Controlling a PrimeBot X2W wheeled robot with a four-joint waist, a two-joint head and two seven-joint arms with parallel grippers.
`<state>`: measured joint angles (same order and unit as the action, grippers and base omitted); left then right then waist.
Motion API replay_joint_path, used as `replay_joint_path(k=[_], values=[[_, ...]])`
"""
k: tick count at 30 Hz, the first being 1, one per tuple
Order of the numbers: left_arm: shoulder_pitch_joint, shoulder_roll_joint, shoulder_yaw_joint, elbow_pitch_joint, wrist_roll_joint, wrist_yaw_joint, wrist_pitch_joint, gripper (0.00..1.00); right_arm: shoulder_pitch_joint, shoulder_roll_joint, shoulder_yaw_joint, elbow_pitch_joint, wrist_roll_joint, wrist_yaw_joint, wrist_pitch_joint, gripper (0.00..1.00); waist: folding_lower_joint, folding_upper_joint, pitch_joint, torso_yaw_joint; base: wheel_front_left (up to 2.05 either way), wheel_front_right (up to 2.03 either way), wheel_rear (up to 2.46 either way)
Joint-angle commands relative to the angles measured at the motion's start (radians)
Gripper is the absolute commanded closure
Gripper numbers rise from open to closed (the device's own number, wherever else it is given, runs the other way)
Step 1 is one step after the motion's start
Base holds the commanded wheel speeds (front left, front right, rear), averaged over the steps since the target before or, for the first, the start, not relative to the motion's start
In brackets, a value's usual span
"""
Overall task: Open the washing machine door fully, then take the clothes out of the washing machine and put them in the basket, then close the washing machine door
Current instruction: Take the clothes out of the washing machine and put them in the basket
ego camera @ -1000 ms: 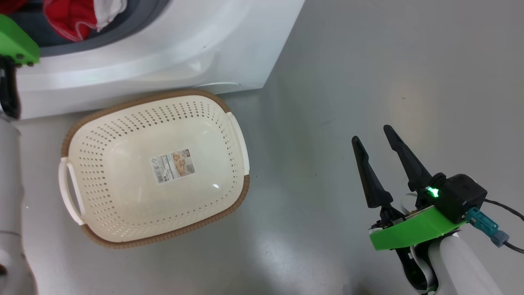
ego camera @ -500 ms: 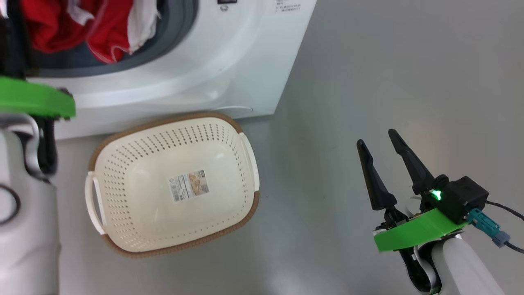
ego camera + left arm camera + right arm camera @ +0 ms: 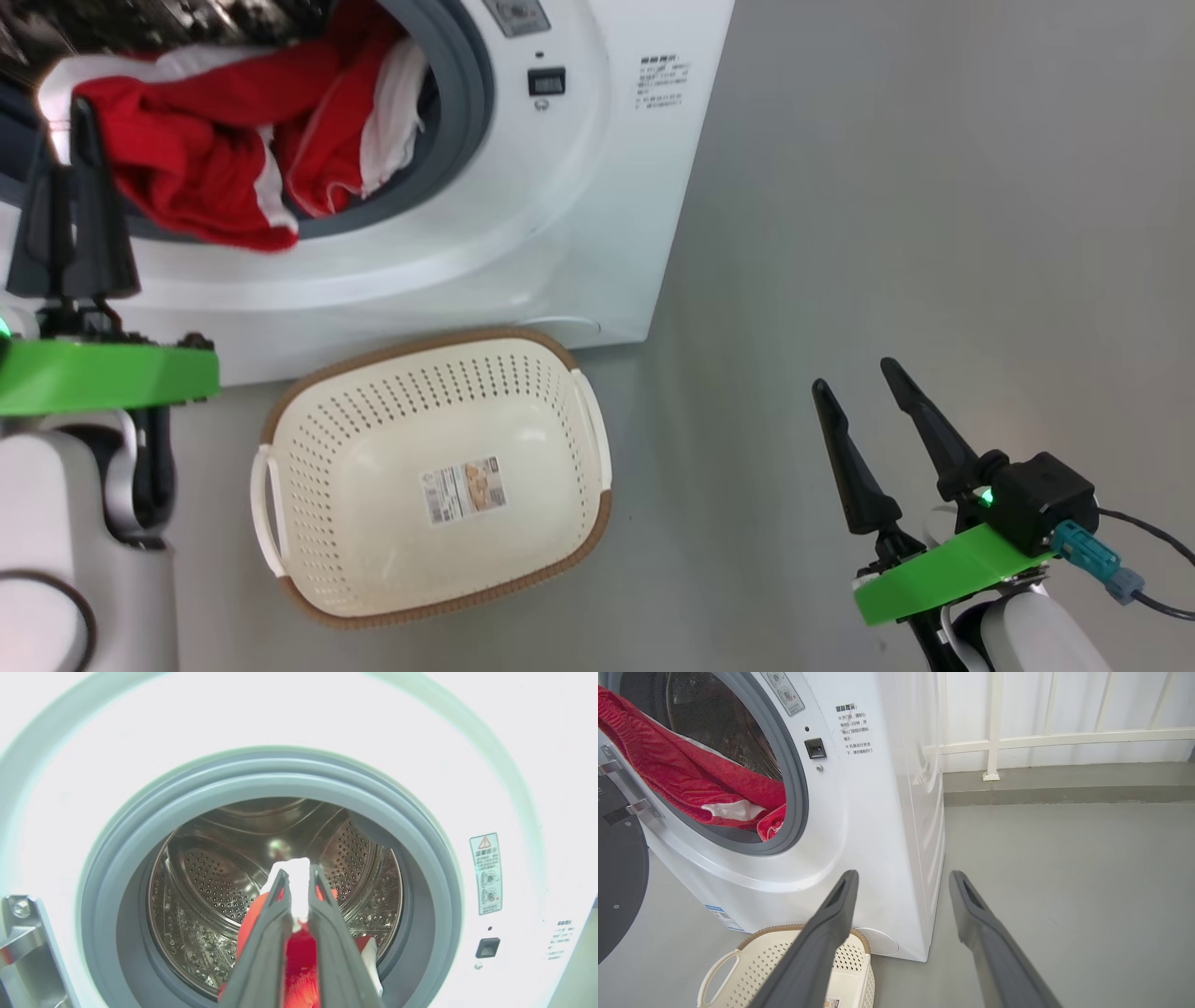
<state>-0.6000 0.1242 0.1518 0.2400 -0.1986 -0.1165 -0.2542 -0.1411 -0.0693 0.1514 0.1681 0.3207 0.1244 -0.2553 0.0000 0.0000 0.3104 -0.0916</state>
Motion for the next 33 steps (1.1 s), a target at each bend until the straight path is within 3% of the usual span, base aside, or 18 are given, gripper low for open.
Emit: replay_joint_path(k=[1,19,25,33], values=[[0.017,0.026,0.025,-0.048,0.012,-0.007,-0.008,1.00,0.010,-0.007,0.028,-0.018,0.006,0.006,-0.006,0.00,0.0000,0.0000,-0.040,0.009,0.00,0.00,0.00],[0.260,-0.024,-0.022,-0.287,0.020,0.007,0.014,1.00,0.037,-0.007,0.039,-0.003,0.013,0.006,-0.006,0.00,0.0000,0.0000,-0.142,-0.008,0.00,0.00,0.00],[0.329,-0.045,-0.055,-0.243,0.008,0.015,0.015,1.00,0.039,-0.007,0.033,-0.004,0.014,0.006,-0.006,0.00,0.0000,0.0000,-0.146,-0.007,0.00,0.00,0.00],[0.342,-0.063,-0.094,-0.067,-0.009,0.022,-0.005,1.00,0.032,-0.007,0.037,-0.015,0.010,0.006,-0.006,0.00,0.0000,0.0000,-0.123,-0.007,0.00,0.00,0.00]])
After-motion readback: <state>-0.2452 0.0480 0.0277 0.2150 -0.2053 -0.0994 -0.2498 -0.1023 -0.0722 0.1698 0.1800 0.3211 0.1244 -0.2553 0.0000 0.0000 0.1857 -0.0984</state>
